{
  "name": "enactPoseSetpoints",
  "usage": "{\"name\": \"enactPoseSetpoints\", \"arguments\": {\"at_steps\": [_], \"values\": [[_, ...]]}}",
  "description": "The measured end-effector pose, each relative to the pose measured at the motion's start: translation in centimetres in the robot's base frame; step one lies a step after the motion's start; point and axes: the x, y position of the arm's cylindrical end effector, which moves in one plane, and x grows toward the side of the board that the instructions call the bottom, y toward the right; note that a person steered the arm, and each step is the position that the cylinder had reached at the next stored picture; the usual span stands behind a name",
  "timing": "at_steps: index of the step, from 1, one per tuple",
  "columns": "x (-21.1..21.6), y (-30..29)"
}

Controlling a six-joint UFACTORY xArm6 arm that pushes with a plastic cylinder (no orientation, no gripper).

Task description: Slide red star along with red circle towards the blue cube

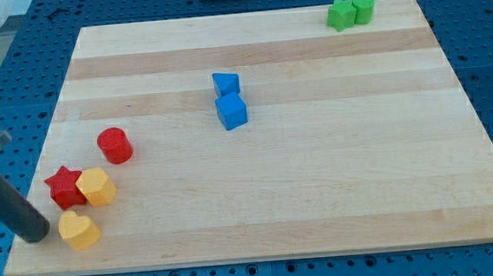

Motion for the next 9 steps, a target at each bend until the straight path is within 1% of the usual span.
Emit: {"name": "enactPoseSetpoints", "arguments": {"at_steps": [1, 3, 4, 5, 6, 7, 8, 9], "values": [[-1.8, 1.3], [-8.6, 3.3], [-10.0, 4.5], [-9.8, 1.1], [-10.5, -3.2], [-14.1, -2.5], [-15.3, 1.4], [-14.2, 4.8]]}}
